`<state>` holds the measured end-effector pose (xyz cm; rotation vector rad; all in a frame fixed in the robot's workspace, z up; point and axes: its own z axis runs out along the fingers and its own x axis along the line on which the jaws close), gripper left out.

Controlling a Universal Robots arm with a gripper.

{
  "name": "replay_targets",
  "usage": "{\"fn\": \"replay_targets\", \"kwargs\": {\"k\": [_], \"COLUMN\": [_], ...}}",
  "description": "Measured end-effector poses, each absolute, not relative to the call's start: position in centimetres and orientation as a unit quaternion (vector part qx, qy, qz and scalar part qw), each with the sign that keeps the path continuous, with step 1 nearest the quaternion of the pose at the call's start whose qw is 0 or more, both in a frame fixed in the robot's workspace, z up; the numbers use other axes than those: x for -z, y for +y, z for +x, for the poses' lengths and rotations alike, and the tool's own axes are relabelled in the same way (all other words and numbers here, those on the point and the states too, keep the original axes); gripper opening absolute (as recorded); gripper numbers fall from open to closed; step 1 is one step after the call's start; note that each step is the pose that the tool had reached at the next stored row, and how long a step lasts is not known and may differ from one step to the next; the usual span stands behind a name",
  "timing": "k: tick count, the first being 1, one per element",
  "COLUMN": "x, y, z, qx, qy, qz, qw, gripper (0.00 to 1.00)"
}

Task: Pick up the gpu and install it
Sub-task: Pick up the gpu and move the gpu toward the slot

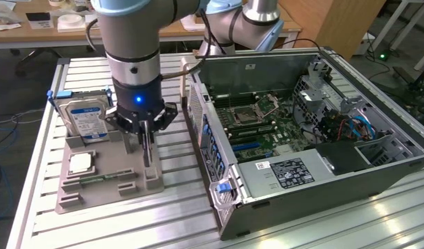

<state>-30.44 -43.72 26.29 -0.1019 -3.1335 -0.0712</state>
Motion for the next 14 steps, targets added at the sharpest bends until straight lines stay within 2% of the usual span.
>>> {"fn": "replay_targets", "kwargs": {"k": [14], "x": [-31.7], "y": [-43.7], "z": [-30.4], "qx": [0.023], "qy": [-0.999], "qz": [-0.033], "qw": [0.003], "gripper": [0.28]}}
